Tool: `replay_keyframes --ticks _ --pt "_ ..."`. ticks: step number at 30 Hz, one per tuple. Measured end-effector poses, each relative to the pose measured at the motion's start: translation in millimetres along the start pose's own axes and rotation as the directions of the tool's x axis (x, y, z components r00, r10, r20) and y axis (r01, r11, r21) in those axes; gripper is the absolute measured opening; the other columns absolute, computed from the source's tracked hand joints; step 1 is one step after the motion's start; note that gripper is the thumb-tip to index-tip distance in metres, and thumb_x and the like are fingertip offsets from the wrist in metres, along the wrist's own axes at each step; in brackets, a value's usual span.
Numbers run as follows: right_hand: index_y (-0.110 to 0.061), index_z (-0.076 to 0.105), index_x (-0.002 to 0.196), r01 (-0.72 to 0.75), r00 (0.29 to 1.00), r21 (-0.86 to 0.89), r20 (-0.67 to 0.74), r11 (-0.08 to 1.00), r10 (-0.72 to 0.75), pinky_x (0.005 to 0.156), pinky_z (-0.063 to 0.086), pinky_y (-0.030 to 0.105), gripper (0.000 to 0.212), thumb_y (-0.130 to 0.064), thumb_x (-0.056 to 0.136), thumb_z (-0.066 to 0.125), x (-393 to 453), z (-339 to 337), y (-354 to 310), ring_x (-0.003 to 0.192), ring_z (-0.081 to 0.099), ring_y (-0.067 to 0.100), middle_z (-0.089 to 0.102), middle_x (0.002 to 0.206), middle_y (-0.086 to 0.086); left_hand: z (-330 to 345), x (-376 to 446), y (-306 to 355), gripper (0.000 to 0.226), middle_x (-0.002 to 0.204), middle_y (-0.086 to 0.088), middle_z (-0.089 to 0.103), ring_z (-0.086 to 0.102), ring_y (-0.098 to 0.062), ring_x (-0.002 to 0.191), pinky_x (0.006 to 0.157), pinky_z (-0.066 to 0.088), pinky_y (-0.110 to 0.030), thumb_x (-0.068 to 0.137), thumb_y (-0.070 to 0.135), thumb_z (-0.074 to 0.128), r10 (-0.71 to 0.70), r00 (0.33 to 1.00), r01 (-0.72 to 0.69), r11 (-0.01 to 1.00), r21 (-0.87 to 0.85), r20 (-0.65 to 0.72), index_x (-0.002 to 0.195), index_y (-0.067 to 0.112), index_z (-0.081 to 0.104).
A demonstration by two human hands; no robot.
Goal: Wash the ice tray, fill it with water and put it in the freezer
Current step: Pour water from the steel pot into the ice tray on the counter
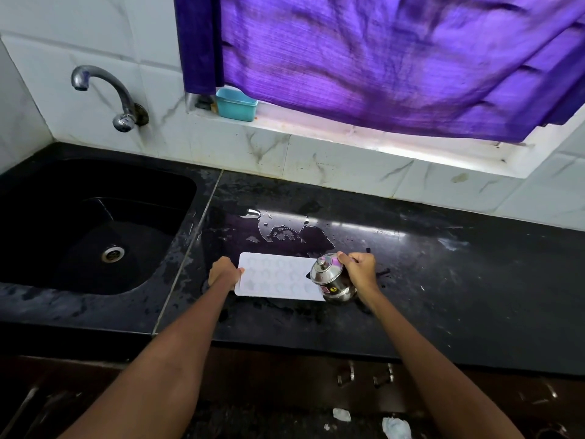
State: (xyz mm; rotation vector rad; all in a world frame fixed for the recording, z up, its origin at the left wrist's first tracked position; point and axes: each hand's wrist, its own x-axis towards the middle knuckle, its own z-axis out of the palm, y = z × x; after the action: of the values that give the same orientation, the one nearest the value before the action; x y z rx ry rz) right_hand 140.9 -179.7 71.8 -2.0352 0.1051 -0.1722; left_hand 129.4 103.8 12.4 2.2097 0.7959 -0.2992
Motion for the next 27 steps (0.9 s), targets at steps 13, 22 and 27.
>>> replay_keyframes --ticks 13,22,27 --pt "-0.021 0.025 0.039 0.136 0.990 -0.202 0.071 0.970 -0.124 0.046 0.019 0.025 0.059 -0.006 0.076 0.067 -4 3 -20 0.040 0.020 0.006 0.023 0.040 -0.005 -3 -3 1 0.040 0.119 -0.019 0.066 0.065 -0.035 0.107 0.091 0.054 -0.040 0.086 0.029 0.067 -0.025 1.000 0.026 1.000 -0.017 0.016 0.114 0.000 0.063" --pt "-0.023 0.021 0.039 0.156 0.986 -0.176 0.079 0.972 -0.144 0.039 0.017 0.017 0.063 -0.006 0.076 0.069 -1 -1 -21 0.032 0.019 0.007 0.019 0.037 -0.013 -3 -9 6 0.039 0.125 -0.020 0.062 0.061 -0.035 0.114 0.090 0.050 -0.038 0.089 0.025 0.064 -0.020 1.000 0.020 1.000 -0.002 0.000 0.117 -0.001 0.060" --pt "-0.022 0.023 0.039 0.149 0.988 -0.199 0.067 0.969 -0.138 0.043 0.018 0.023 0.061 -0.007 0.077 0.069 1 -1 -20 0.033 0.018 0.006 0.022 0.040 -0.007 -3 -12 7 0.040 0.127 -0.019 0.060 0.059 -0.035 0.117 0.089 0.050 -0.038 0.089 0.024 0.064 -0.018 1.000 0.018 1.000 0.004 -0.008 0.119 -0.002 0.058"
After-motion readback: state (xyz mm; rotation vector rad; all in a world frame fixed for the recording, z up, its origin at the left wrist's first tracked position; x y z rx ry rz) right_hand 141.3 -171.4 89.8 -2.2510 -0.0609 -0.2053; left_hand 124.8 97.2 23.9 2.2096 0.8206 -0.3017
